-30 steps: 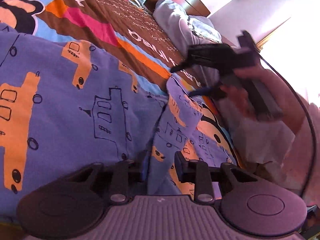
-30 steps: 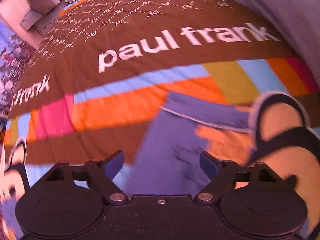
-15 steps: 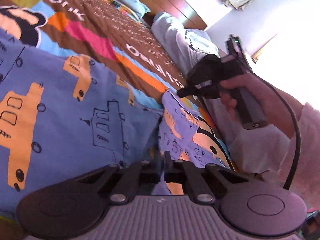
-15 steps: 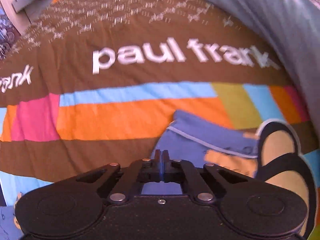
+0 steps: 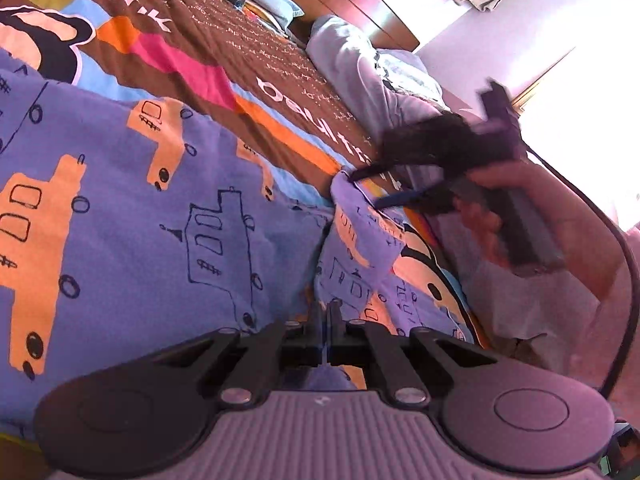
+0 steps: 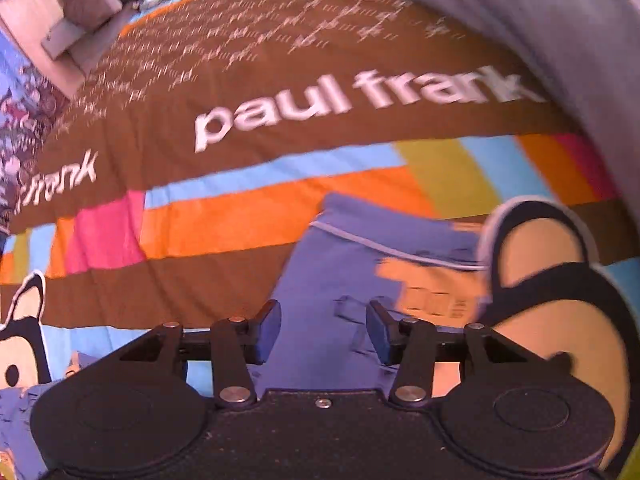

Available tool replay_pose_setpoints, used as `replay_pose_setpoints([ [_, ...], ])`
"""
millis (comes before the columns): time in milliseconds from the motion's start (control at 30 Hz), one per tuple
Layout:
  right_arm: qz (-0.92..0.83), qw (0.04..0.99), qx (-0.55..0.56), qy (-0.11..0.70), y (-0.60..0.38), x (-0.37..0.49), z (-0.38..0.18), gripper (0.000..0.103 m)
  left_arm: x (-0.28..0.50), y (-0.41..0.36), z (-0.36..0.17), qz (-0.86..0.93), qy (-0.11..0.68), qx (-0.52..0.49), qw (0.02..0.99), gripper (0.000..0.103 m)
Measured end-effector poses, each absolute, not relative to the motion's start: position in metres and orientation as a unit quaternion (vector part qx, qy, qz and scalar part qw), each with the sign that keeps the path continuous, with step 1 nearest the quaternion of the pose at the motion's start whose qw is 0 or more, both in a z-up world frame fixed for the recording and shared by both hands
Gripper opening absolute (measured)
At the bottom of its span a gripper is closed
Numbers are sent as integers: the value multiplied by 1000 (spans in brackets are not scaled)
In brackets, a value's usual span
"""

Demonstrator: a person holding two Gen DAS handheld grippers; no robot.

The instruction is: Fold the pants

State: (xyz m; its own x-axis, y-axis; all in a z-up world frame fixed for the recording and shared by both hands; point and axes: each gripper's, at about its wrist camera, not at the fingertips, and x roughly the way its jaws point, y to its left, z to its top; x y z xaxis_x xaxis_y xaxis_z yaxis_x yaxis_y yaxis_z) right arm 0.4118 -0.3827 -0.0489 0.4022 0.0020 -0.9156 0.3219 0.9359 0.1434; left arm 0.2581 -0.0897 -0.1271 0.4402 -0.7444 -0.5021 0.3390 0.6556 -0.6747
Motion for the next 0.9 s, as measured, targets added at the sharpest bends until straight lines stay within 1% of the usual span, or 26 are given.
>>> replay_pose_setpoints([
  [133,-98,815,114,559,-353,439,-73,48,258,-90,-128,-338,408,-248,811,1],
  [167,-105,812,95,566,-348,444,-78,44,258,-90,-128,-339,407,-247,811,1],
  [200,-116,810,75,569,-343,448,-83,32,256,-90,-128,-341,405,-246,812,1],
  [233,-123,811,61,569,-340,451,-85,24,256,-89,-127,-343,402,-245,813,1],
  [267,-127,812,53,568,-341,452,-86,8,255,-89,-126,-344,399,-243,814,1],
  [300,-127,813,48,567,-341,452,-85,2,253,-88,-125,-346,396,-242,815,1],
  [433,-124,825,64,547,-358,436,-67,1,241,-90,-112,-348,367,-217,835,0],
  [533,-118,850,99,505,-380,402,-34,1,230,-101,-98,-347,360,-167,850,0],
  [633,-123,870,113,463,-406,357,0,0,213,-121,-81,-349,342,-83,869,0],
  [700,-131,882,121,436,-425,314,19,0,198,-142,-73,-348,329,7,878,0],
  [800,-139,883,148,423,-450,249,26,0,179,-168,-75,-344,319,110,876,0],
  [900,-155,868,199,427,-471,187,1,0,174,-185,-87,-342,347,160,858,0],
])
